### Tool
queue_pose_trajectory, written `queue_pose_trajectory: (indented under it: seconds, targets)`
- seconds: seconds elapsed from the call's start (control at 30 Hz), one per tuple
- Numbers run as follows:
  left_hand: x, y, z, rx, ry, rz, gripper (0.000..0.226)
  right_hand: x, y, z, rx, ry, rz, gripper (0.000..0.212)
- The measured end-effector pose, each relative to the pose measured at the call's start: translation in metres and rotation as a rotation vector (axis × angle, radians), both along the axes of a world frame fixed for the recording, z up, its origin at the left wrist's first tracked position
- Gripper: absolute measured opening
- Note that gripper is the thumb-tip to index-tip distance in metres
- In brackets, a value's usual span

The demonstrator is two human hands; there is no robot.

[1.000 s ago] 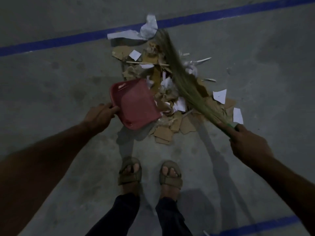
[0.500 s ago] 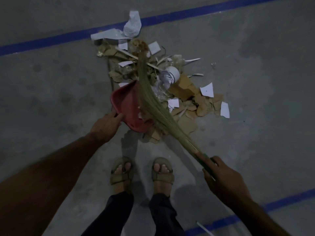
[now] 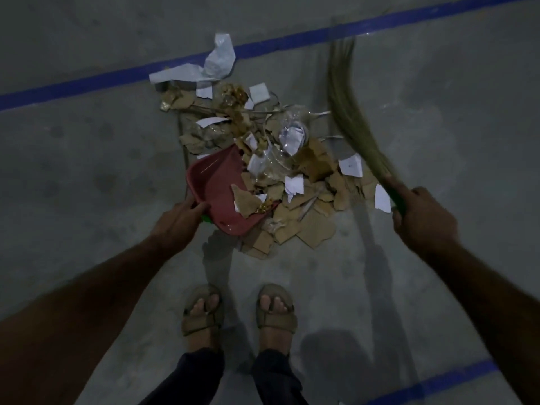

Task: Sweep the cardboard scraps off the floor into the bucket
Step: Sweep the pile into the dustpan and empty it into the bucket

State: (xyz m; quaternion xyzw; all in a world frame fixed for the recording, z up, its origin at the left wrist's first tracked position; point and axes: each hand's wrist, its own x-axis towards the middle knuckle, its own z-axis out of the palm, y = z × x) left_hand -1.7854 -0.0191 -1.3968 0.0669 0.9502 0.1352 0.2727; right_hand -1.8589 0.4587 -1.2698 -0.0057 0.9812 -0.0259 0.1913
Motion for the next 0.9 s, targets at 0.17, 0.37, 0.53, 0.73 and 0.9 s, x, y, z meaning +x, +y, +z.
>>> queue_pose_trajectory:
  seconds: [0.17,0.37,0.53,0.73,0.9]
  targets:
    - [-0.017,0.009,-0.006,0.019,0.005,-0.053,0.04,-0.022,0.006,-0.023,0.028,-0.153,0.221,0.064]
    - [-0.004,0.037,-0.006,0.143,0.104,-0.011,0.034,0.061,0.011,-0.01,-0.108,-0.208,0.192,0.069]
    - [0.009,0.051,-0.011,0.057,0.019,0.122,0.044,0.142,0.005,0.001,-0.196,-0.298,0.144,0.07]
    - [0.036,0.058,-0.01,0.088,0.041,0.138,0.034,0.196,-0.019,0.015,-0.169,-0.355,0.104,0.077]
    - [0.063,0.079,0.03,0.091,0.186,0.205,0.034,0.231,-0.041,0.045,-0.202,-0.337,0.052,0.083]
